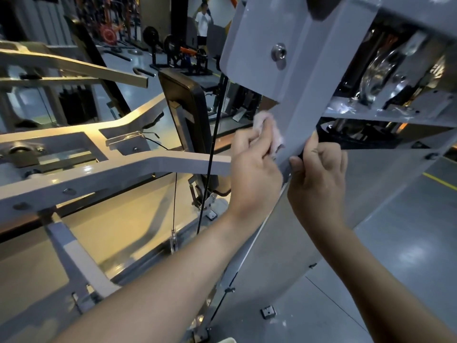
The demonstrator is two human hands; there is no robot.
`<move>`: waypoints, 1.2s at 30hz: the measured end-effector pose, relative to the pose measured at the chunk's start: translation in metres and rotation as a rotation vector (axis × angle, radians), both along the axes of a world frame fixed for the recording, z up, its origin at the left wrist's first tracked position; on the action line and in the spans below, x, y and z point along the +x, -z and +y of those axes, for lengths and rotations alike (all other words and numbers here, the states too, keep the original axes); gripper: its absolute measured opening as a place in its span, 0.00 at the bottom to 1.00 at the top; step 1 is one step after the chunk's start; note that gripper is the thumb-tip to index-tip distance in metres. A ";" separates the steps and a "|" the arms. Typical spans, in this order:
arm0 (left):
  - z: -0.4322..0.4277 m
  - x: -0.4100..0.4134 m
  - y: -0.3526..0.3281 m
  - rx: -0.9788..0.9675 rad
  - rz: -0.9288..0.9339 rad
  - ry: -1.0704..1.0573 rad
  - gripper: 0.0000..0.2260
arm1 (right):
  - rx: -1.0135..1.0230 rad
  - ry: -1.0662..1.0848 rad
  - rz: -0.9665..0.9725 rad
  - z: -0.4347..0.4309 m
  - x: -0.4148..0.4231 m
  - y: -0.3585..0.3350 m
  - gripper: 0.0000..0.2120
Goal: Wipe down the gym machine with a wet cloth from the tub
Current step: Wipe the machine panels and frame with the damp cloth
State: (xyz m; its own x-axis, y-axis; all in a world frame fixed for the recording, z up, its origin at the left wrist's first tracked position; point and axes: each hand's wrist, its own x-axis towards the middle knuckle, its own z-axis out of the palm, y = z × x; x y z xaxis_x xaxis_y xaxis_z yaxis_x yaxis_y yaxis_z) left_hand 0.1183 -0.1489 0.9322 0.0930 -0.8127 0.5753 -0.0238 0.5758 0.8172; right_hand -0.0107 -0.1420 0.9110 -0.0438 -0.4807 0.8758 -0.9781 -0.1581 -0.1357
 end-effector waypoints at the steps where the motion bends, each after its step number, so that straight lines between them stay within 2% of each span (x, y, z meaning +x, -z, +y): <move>1: 0.000 -0.001 -0.011 -0.084 -0.005 -0.025 0.25 | 0.007 -0.001 -0.001 0.000 -0.001 0.000 0.18; 3: -0.009 -0.003 -0.020 -0.205 -0.049 -0.030 0.25 | 0.029 0.005 -0.004 0.001 -0.002 0.000 0.17; 5: -0.018 -0.001 0.006 -0.236 -0.142 -0.033 0.24 | 0.035 -0.008 0.013 0.001 -0.002 -0.001 0.20; 8: -0.015 0.006 0.078 -0.020 -0.278 -0.044 0.28 | 0.033 -0.015 0.008 0.001 -0.002 -0.001 0.25; 10: -0.008 0.012 0.108 0.176 -0.295 -0.022 0.27 | 0.044 -0.013 -0.027 0.001 0.001 0.002 0.26; 13: -0.007 0.011 0.085 0.284 -0.114 0.051 0.15 | 0.035 -0.007 -0.022 0.002 0.003 0.007 0.27; 14: -0.005 0.011 0.064 0.239 -0.074 0.054 0.13 | 0.030 -0.009 0.011 0.004 0.002 0.010 0.27; 16: 0.004 0.011 0.028 0.009 -0.066 -0.006 0.12 | 0.023 -0.023 0.095 0.008 0.000 0.017 0.26; 18: 0.002 0.009 0.028 -0.199 -0.163 -0.078 0.18 | 0.044 -0.020 0.128 0.013 0.002 0.023 0.25; 19: 0.002 0.009 0.039 -0.225 -0.239 -0.089 0.20 | 0.063 -0.008 0.133 0.016 0.003 0.026 0.26; 21: -0.004 0.006 0.088 -0.121 -0.340 -0.098 0.18 | 0.108 0.014 0.131 0.019 0.006 0.028 0.28; 23: -0.002 0.009 0.112 0.133 -0.204 -0.097 0.06 | 0.143 0.009 0.115 0.020 0.008 0.027 0.31; 25: -0.003 0.009 0.124 0.272 -0.095 -0.125 0.11 | 0.129 -0.024 0.078 0.018 0.007 0.028 0.32; 27: 0.000 0.007 0.105 0.211 -0.177 -0.053 0.09 | 0.086 -0.063 0.029 0.015 0.005 0.031 0.32; 28: 0.005 0.007 0.093 0.099 -0.222 -0.086 0.09 | 0.062 -0.083 0.014 0.012 0.003 0.033 0.32; 29: 0.006 0.006 0.083 -0.012 -0.224 -0.094 0.11 | 0.040 -0.097 0.007 0.010 0.002 0.035 0.31; 32: 0.000 0.006 0.094 -0.162 -0.301 -0.073 0.19 | 0.011 -0.108 0.024 0.004 0.001 0.038 0.30; 35: 0.003 0.016 0.147 0.138 -0.441 -0.017 0.16 | 0.000 -0.115 0.047 0.000 0.000 0.040 0.31; 36: 0.006 0.019 0.160 0.220 -0.434 -0.007 0.15 | -0.006 -0.120 0.051 -0.001 -0.001 0.041 0.31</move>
